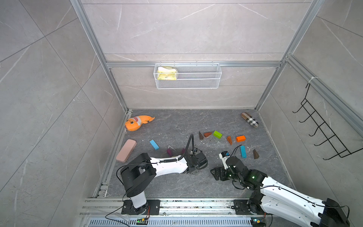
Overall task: Assemble a small pinwheel with building blocks
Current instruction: Place the building block at the center of the board, then adjust the building block at the center of the board.
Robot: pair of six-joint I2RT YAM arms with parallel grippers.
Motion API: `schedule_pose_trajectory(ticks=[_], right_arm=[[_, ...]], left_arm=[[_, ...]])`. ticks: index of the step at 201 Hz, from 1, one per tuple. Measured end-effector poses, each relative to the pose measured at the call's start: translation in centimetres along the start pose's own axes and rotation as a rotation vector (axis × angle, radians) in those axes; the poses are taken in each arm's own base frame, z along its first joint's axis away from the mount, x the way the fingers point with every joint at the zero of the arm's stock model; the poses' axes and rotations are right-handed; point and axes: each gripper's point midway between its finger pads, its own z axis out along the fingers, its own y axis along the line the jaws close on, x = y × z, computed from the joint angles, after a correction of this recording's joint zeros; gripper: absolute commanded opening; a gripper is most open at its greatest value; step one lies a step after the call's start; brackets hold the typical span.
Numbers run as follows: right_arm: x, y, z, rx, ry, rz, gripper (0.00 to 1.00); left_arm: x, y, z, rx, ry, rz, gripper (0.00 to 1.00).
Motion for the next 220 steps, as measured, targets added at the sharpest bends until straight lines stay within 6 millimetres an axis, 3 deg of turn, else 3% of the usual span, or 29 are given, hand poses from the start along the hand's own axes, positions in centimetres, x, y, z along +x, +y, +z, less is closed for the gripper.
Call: schedule_pose_trajectory(ticks=[94, 142, 162, 183, 220], right_arm=[[0.2, -0.4, 0.3, 0.023, 0.010, -0.001, 0.88], [0.5, -0.7, 0.6, 0.040, 0.023, -0.002, 0.87], [1.0, -0.7, 1.1, 0.055, 0.051, -0.003, 0.86], [1.6, 0.0, 1.8, 0.067, 0.079, -0.005, 0.85], [1.7, 3.9, 2.9, 0.123, 0.086, -0.052, 0.86]], left_arm=[[0.9, 0.2, 1.2, 0.002, 0.007, -0.011, 0.40], [0.6, -0.4, 0.5, 0.024, -0.015, 0.003, 0.47], [-0.3, -0.3, -1.9, 0.061, -0.053, 0.010, 0.48], [-1.6, 0.2, -6.1, 0.120, -0.128, 0.019, 0.53], [-3.1, 4.3, -13.8, 0.152, -0.285, 0.029, 0.69]])
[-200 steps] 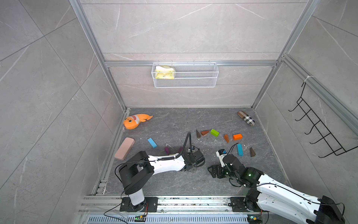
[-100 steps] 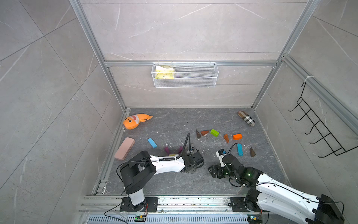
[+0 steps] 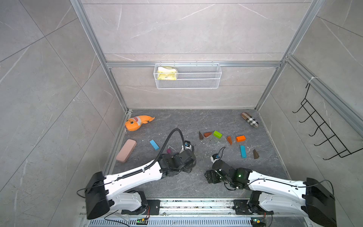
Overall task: Assemble a small pinwheel with building blocks
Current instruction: Adjust the building block at the center of the board.
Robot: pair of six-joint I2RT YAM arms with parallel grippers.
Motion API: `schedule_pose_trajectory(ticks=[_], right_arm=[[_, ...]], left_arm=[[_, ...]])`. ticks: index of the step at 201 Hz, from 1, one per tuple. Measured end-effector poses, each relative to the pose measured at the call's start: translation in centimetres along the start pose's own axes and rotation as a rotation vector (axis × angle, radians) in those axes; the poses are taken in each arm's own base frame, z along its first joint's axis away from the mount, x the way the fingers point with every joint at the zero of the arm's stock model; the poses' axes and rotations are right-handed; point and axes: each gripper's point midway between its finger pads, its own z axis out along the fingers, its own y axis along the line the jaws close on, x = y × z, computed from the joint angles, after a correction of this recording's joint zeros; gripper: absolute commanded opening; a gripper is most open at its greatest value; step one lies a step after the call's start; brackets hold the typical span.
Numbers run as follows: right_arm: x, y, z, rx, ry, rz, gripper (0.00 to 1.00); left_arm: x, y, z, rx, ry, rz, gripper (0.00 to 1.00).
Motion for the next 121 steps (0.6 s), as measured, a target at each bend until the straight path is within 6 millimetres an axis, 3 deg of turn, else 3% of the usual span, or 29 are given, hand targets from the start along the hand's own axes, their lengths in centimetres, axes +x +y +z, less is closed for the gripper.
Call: schedule_pose_trajectory(ticks=[4, 13, 16, 35, 65, 94, 121], right_arm=[[-0.3, 0.7, 0.0, 0.010, -0.007, -0.001, 0.86], [-0.7, 2.1, 0.2, 0.026, -0.022, 0.006, 0.86], [-0.9, 2.5, 0.2, 0.030, -0.029, 0.009, 0.85], [-1.6, 4.4, 0.7, 0.053, -0.062, 0.074, 0.84], [-1.8, 4.7, 2.3, 0.113, -0.069, 0.152, 0.82], [-3.1, 6.8, 3.4, 0.119, -0.066, 0.171, 0.77], [-4.3, 8.3, 3.4, 0.101, -0.081, 0.195, 0.72]], left_arm=[[-0.3, 0.5, -0.8, 0.012, -0.017, -0.005, 0.71], [-0.9, 1.5, -2.1, 0.049, -0.043, -0.023, 0.96], [-1.0, 1.8, -2.4, 0.059, -0.047, -0.037, 0.99], [-1.1, 4.0, -5.0, 0.111, -0.087, -0.108, 1.00], [0.7, 4.7, -7.6, 0.178, -0.092, -0.143, 1.00], [2.0, 5.7, -8.6, 0.170, -0.095, -0.167, 1.00], [3.4, 6.2, -7.8, 0.158, -0.074, -0.165, 1.00]])
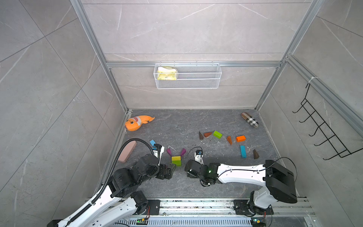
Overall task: Assemble a small pinwheel with building blocks
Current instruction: Adjust the building block at the center of the board.
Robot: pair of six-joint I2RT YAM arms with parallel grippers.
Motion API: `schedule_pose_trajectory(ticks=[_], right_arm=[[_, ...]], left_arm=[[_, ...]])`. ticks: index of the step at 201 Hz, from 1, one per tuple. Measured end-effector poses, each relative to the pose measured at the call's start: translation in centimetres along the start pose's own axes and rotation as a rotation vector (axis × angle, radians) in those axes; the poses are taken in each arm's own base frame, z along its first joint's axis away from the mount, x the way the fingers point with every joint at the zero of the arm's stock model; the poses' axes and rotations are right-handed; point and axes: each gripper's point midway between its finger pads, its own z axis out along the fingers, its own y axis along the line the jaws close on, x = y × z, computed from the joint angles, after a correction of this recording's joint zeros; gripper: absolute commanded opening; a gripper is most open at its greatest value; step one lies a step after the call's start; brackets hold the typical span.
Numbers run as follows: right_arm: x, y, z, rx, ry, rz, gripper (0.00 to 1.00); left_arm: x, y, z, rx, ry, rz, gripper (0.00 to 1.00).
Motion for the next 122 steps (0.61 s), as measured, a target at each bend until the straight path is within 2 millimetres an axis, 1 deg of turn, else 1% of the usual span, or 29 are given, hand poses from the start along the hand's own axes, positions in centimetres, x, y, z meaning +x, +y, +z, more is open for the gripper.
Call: schedule_pose_trajectory(ticks=[24, 53, 73, 90, 122], right_arm=[[-0.3, 0.4, 0.3, 0.035, 0.004, -0.002, 0.73], [0.2, 0.2, 1.5, 0.084, 0.021, -0.009, 0.73], [0.8, -0.4, 2.1, 0.121, 0.036, -0.022, 0.73], [0.8, -0.3, 2.4, 0.138, 0.040, -0.028, 0.72], [0.7, 0.4, 3.0, 0.143, 0.042, -0.030, 0.71]], left_arm=[[1.0, 0.5, 0.7, -0.017, 0.028, 0.007, 1.00], [0.9, 0.2, 0.8, -0.002, 0.024, 0.027, 1.00], [0.6, -0.2, 0.6, 0.027, 0.009, 0.045, 1.00], [0.4, -0.2, 0.2, 0.036, -0.014, 0.050, 1.00], [0.3, 0.9, -0.8, 0.024, -0.086, 0.041, 1.00]])
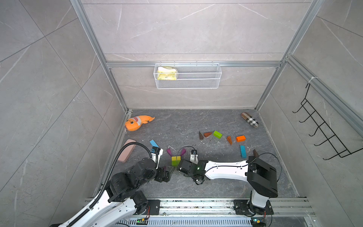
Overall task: Assemble a small pinwheel with building blocks
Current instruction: Adjust the building block at the center of the board.
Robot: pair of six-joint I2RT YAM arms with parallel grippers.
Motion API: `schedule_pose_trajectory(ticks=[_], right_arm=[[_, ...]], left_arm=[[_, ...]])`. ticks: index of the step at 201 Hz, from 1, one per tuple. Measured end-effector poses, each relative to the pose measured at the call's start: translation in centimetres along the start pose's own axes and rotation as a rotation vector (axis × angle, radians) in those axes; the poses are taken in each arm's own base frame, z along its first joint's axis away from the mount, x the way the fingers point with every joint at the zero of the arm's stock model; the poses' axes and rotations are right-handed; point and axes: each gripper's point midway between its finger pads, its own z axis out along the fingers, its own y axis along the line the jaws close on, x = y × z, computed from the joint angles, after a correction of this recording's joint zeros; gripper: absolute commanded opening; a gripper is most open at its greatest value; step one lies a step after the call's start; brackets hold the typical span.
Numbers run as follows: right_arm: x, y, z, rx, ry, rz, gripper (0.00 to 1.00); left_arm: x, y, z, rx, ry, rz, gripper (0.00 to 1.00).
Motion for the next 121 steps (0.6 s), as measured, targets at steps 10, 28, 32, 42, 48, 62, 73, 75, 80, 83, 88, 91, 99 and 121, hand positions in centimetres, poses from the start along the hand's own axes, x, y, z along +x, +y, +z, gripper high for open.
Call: schedule_pose_trajectory(ticks=[10, 28, 32, 42, 48, 62, 73, 75, 80, 83, 88, 91, 99, 121], right_arm=[[0.0, 0.0, 0.2, 0.003, 0.001, 0.000, 0.70], [0.0, -0.3, 0.6, 0.016, 0.006, 0.003, 0.70], [0.0, -0.3, 0.8, 0.020, 0.008, 0.003, 0.70], [0.0, -0.5, 1.0, 0.027, 0.011, 0.005, 0.70], [-0.1, -0.6, 1.1, 0.030, 0.011, 0.007, 0.69], [-0.2, -0.8, 1.2, 0.035, 0.011, 0.009, 0.67], [-0.3, -0.9, 1.3, 0.037, 0.011, 0.011, 0.63], [-0.3, -0.9, 1.3, 0.037, 0.011, 0.011, 0.62], [-0.3, -0.9, 1.3, 0.037, 0.011, 0.012, 0.61], [-0.3, -0.9, 1.3, 0.038, 0.010, 0.015, 0.60], [-0.3, -1.0, 1.3, 0.039, 0.011, 0.013, 0.59], [-0.3, -1.0, 1.4, 0.039, 0.011, 0.015, 0.58], [-0.3, -1.1, 1.4, 0.043, 0.012, 0.014, 0.57], [0.3, -2.0, 1.7, 0.065, 0.022, 0.004, 0.56]], left_arm=[[0.0, 0.2, -0.3, 0.002, -0.021, -0.003, 1.00], [-0.2, 0.5, -0.7, 0.000, -0.048, -0.007, 1.00], [-0.2, 0.5, -0.8, -0.001, -0.051, -0.007, 1.00], [-0.2, 0.5, -0.7, -0.002, -0.051, -0.007, 1.00], [-0.2, 0.6, -0.7, -0.003, -0.048, -0.006, 1.00], [-0.1, 0.6, -0.5, -0.007, -0.041, -0.005, 1.00], [-0.1, 0.5, -0.3, -0.011, -0.034, -0.003, 1.00], [-0.1, 0.5, -0.3, -0.012, -0.033, -0.003, 1.00], [0.0, 0.5, -0.2, -0.014, -0.029, -0.002, 1.00], [0.0, 0.5, -0.1, -0.016, -0.027, -0.002, 1.00], [0.0, 0.5, 0.0, -0.017, -0.024, -0.001, 1.00], [0.0, 0.5, 0.0, -0.018, -0.022, 0.000, 1.00], [0.0, 0.5, 0.1, -0.020, -0.019, 0.001, 1.00], [0.2, 0.6, 0.3, -0.022, -0.015, 0.005, 1.00]])
